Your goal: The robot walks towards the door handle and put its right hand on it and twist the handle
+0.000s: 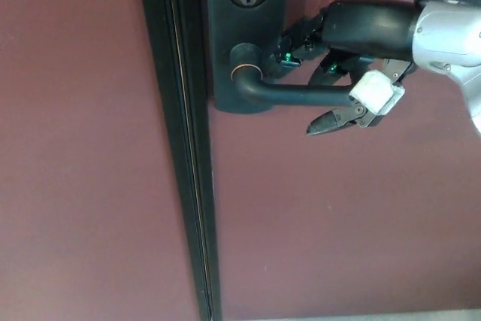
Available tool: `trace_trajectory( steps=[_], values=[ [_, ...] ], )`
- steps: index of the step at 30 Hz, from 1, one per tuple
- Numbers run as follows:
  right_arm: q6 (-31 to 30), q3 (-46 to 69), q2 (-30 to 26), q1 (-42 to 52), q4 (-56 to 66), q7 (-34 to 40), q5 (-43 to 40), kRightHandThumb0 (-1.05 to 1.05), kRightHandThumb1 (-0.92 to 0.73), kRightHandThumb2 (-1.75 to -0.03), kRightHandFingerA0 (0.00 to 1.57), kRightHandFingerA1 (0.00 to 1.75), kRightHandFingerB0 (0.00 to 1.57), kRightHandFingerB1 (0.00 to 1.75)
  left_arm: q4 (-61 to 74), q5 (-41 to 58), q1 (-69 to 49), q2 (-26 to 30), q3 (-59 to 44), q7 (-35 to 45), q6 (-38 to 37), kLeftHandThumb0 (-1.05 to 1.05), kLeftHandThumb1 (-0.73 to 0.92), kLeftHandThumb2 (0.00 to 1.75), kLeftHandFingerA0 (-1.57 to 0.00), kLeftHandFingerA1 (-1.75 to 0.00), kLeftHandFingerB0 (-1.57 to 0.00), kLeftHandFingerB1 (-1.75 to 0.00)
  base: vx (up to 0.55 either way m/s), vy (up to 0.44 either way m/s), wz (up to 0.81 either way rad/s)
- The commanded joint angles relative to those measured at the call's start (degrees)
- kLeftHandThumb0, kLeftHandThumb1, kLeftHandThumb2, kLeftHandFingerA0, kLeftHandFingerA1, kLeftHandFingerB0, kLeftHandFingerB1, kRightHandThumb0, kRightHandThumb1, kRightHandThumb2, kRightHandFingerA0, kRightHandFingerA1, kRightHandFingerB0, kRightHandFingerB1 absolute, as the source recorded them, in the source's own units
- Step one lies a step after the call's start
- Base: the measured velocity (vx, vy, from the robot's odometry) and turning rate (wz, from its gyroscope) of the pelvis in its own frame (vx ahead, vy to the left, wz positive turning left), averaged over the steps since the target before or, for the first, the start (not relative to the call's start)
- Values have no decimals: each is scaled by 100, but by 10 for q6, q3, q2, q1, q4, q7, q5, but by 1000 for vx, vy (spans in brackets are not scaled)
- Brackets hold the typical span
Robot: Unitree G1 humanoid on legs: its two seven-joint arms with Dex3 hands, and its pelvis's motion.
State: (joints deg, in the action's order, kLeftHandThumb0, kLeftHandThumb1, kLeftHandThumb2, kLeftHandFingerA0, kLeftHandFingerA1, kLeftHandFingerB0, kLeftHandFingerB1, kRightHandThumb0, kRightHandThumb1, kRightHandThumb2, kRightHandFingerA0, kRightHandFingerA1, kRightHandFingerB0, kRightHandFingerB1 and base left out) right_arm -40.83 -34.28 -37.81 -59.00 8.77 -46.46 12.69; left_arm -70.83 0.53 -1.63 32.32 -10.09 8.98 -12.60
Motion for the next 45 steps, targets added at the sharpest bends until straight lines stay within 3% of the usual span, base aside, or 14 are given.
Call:
trace_trajectory(
  steps=[1, 15, 16, 36, 39, 40, 42, 45],
  values=[
    [-3, -20, 14, -3, -15, -42, 17, -56, -45, -73, 38, 47, 29, 42, 2, -3, -9, 5, -1, 2, -4, -7, 69, 59, -51, -46, -40, -40, 0, 0, 0],
    [5, -42, 14, -11, -26, -74, 68, -55, -45, -73, 42, 48, 32, 42, 10, -4, -19, 9, -1, 4, -4, -8, 69, 60, -50, -46, -40, -40, 0, 0, 0],
    [4, -48, 12, -13, -25, -81, 73, -48, -52, -56, 48, 40, 37, 33, 6, -5, -16, 11, 0, 6, -4, -9, 69, 60, -49, -45, -40, -40, 0, 0, 0],
    [37, -56, 20, 15, -30, -93, 122, -45, -52, -55, 50, 40, 49, 37, 5, -1, -14, 8, -2, 6, -5, -9, 69, 60, -50, -46, -40, -40, 0, 0, 0],
    [54, -41, 19, 24, -22, -83, 125, -34, -52, -55, 57, 42, 58, 40, 5, -3, -13, 8, 0, 3, -5, -9, 69, 60, -50, -46, -40, -40, 0, 0, 0],
    [62, -32, 19, 31, -19, -74, 125, -30, -54, -55, 70, 46, 67, 43, 5, -6, -13, 9, 2, 2, -7, -8, 69, 60, -50, -46, -40, -40, 0, 0, 0],
    [83, -13, 19, 46, -15, -52, 125, -22, -53, -56, 79, 50, 73, 47, 5, -7, -12, 9, 3, 3, -7, -9, 69, 60, -50, -46, -40, -40, 0, 0, 0],
    [101, 10, 26, 66, -13, -30, 126, -16, -54, -56, 86, 54, 81, 53, 5, -7, -12, 11, 4, 4, -7, -9, 69, 60, -50, -46, -40, -40, 0, 0, 0]
  ],
)
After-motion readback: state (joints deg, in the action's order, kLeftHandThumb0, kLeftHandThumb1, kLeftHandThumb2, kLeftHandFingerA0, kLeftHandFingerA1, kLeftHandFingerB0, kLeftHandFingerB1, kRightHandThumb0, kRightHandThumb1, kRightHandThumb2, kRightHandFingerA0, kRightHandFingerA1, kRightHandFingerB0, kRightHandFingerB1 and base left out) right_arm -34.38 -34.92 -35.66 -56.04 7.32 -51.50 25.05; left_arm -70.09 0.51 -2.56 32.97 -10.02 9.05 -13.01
